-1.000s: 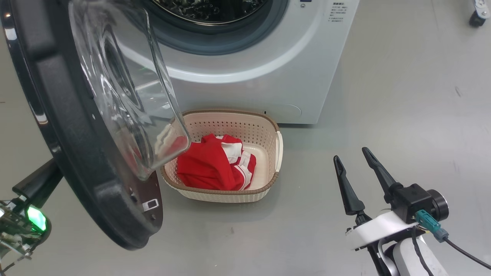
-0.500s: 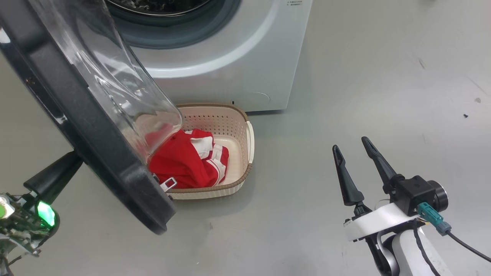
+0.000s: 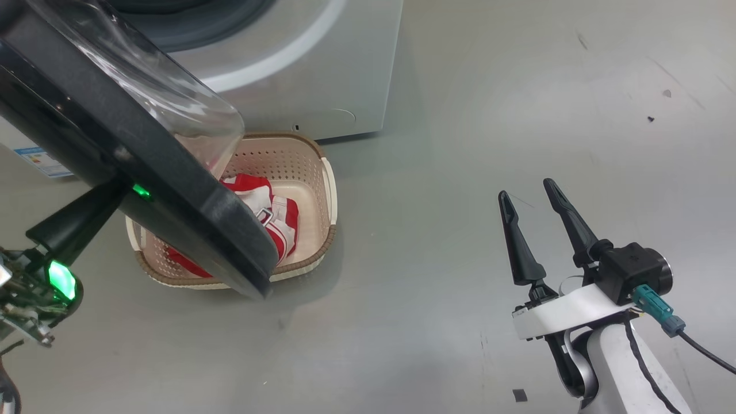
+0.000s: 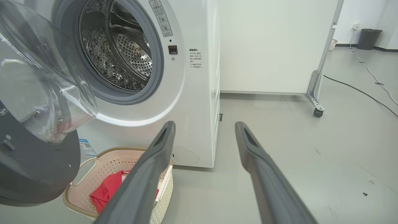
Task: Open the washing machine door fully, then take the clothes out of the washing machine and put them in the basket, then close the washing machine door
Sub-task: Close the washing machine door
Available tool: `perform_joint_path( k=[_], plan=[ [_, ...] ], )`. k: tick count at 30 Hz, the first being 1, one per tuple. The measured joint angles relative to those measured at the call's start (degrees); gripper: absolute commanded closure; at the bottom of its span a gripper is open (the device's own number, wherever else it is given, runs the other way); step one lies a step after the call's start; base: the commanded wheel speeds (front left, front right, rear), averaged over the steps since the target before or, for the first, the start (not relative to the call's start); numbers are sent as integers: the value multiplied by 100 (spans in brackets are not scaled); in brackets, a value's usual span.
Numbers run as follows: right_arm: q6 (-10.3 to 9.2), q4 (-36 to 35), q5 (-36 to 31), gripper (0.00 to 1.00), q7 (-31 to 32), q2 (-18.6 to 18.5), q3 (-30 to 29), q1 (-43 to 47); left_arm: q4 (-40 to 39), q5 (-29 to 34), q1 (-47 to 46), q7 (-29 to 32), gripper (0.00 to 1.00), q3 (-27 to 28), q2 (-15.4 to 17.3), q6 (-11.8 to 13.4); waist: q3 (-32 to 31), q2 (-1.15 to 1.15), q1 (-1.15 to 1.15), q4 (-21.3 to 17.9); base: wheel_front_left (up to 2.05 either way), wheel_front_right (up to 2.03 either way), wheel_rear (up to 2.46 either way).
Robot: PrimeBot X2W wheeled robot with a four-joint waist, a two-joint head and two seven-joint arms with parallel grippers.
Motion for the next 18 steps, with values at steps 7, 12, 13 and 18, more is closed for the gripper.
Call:
perform_joint_path(
  k=[7,12,13,18],
  plan=[
    [-1,-107,147,0,0,8,51,-168,-21,160,-599,-82,100,-55,40,302,383,0,0,-285,0,0,0],
    [-38,-183,353,0,-1,18,168,-337,2,204,-976,-157,100,-92,40,401,628,0,0,-446,0,0,0],
    [-52,-188,380,0,-1,21,179,-374,8,211,-1050,-170,100,-110,38,402,673,0,0,-479,0,0,0],
    [-58,-225,480,0,-1,25,247,-508,147,260,-1428,-234,100,-182,37,457,868,0,0,-656,0,0,0]
  ],
)
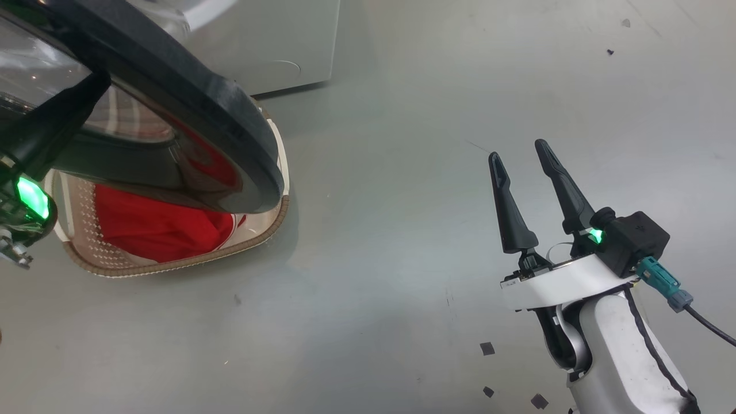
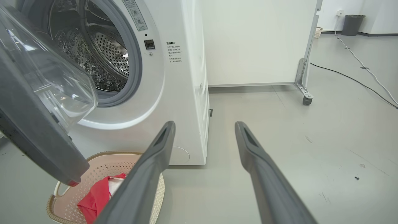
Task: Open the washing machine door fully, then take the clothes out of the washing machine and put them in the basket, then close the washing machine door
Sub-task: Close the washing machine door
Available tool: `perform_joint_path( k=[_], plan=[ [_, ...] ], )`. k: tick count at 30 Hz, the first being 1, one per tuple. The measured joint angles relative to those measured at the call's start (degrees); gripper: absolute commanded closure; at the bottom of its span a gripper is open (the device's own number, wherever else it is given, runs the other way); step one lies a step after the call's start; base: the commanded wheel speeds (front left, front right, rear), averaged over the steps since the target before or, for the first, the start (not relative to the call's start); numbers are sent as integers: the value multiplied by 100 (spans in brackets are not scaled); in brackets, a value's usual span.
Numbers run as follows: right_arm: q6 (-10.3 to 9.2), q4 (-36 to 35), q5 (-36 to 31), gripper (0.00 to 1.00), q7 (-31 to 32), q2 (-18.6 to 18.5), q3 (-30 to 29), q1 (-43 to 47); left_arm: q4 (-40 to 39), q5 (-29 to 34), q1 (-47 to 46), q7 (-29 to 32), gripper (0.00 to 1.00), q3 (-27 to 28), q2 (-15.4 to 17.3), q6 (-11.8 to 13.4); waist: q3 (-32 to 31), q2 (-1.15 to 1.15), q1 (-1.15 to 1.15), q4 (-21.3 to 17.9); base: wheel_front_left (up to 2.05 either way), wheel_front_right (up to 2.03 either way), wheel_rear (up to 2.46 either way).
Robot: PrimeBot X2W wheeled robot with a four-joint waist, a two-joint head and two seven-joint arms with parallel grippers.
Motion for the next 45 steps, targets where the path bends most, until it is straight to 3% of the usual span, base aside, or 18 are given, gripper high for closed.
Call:
perform_joint_path(
  k=[22,41,45],
  plan=[
    [-135,-11,244,0,0,10,207,-248,831,404,-1465,-341,100,-212,-21,167,519,0,0,-497,0,0,0],
    [-154,41,242,0,0,11,238,-347,1678,717,-2315,-730,100,-278,-312,185,549,0,0,-534,0,0,0],
    [-194,64,219,0,0,12,182,-348,1825,714,-2318,-770,100,-316,-428,35,524,0,0,-463,0,0,0]
  ],
)
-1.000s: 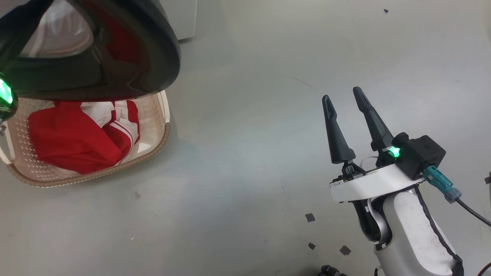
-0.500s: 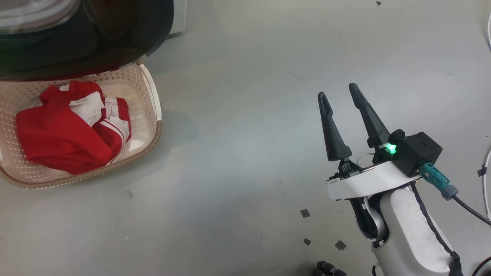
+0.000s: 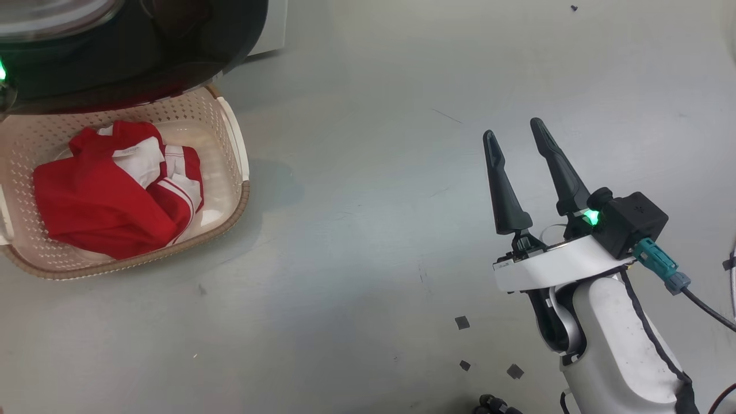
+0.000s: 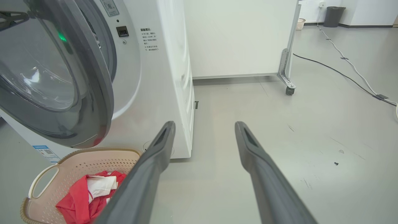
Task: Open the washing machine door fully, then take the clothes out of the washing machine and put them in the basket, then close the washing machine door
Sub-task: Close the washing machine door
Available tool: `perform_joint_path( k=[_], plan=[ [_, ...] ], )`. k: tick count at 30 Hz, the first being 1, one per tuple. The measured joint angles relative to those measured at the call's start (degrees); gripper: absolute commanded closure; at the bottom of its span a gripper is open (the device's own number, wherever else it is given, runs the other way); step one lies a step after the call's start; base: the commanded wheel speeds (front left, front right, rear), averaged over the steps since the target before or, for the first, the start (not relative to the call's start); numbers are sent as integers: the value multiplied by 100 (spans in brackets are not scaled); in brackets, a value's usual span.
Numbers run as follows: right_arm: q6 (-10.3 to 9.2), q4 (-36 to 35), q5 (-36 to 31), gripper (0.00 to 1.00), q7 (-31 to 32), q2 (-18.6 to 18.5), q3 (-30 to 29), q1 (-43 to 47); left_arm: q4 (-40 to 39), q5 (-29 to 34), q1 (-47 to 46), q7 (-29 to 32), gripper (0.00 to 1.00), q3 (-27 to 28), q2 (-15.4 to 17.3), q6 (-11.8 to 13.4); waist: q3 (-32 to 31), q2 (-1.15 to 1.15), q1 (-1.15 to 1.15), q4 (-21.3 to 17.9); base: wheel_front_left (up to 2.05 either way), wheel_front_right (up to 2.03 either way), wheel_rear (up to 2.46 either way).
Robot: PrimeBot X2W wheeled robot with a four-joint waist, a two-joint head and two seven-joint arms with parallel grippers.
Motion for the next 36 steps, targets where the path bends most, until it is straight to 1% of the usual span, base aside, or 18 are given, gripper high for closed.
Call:
perform_joint_path(
  k=[3,9,13,18,25,32,33,35,36],
  plan=[
    [1,12,-43,0,0,0,-30,0,115,-21,2,-8,100,37,-69,-118,-31,0,0,66,0,0,0],
    [1,49,-192,0,0,-2,-114,-1,248,-82,104,-8,100,80,-163,-442,-127,0,0,233,0,0,0],
    [5,101,-297,0,0,-2,-172,1,285,-130,434,-8,100,109,-282,-641,-214,0,0,365,0,0,0],
    [8,164,-388,0,0,-3,-266,23,383,-385,960,-8,100,203,-441,-909,-349,0,0,548,0,0,0],
    [33,222,-468,0,0,-4,-372,121,368,-444,1668,-57,100,335,-578,-1069,-557,0,0,835,0,0,0],
    [60,305,-583,0,0,-5,-459,293,207,-538,2476,-190,100,555,-875,-1155,-838,0,0,1072,0,0,0],
    [60,305,-591,0,0,-7,-478,325,193,-538,2589,-235,65,556,-926,-1155,-878,0,0,1108,0,0,0],
    [70,333,-598,0,0,-7,-489,391,135,-538,2830,-260,28,582,-1038,-1156,-961,0,0,1178,0,0,0],
    [86,348,-627,0,0,-7,-502,436,69,-536,3040,-360,3,634,-1120,-1157,-1045,0,0,1248,0,0,0]
  ],
)
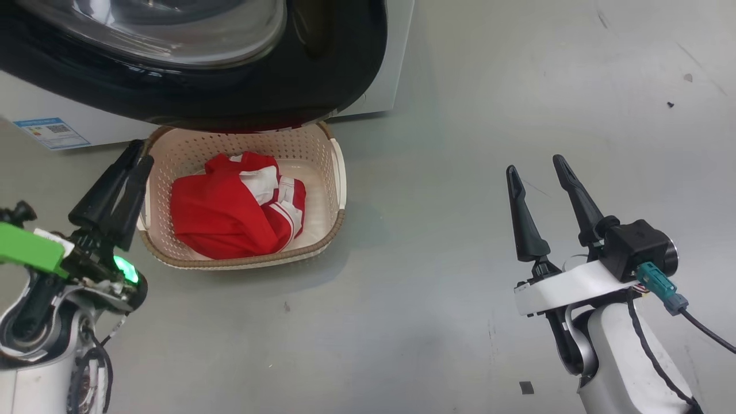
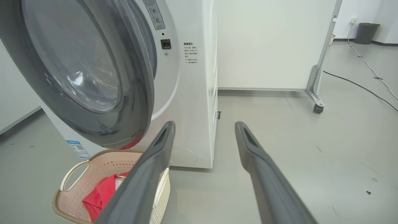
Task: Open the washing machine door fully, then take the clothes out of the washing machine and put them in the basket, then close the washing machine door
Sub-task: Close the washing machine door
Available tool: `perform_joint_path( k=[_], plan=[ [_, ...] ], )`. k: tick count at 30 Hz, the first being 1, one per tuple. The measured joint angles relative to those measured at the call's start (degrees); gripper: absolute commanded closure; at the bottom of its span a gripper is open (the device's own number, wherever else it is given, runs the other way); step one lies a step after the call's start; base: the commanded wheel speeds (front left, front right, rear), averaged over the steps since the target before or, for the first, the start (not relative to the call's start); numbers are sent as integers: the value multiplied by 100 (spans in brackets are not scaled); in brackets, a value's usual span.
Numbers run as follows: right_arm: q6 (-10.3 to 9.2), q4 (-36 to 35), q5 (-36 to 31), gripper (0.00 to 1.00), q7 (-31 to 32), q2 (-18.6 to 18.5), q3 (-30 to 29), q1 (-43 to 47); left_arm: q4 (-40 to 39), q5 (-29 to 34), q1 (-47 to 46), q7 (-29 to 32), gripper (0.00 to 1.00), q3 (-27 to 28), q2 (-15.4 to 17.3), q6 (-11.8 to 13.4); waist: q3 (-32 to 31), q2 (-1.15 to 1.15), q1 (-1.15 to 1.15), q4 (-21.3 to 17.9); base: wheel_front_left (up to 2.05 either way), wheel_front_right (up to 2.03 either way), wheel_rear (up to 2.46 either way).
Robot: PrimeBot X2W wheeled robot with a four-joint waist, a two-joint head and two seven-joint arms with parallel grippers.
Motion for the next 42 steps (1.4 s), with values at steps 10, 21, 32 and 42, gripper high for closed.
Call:
perform_joint_path(
  k=[10,21,32,42],
  plan=[
    [71,119,-79,0,1,2,-43,256,-617,260,800,-376,0,278,-416,0,-441,0,0,282,0,0,0],
    [77,238,-114,0,1,0,-103,564,-1173,1179,1539,-935,0,237,-592,-1,-914,0,0,469,0,0,0],
    [125,307,-172,0,1,1,-69,809,-1901,3320,2066,-1927,0,-238,-491,-1,-1409,0,0,565,0,0,0],
    [125,275,-214,0,1,3,-115,886,-2045,6119,2299,-3252,0,-571,200,-3,-1634,0,0,552,0,0,0]
  ],
)
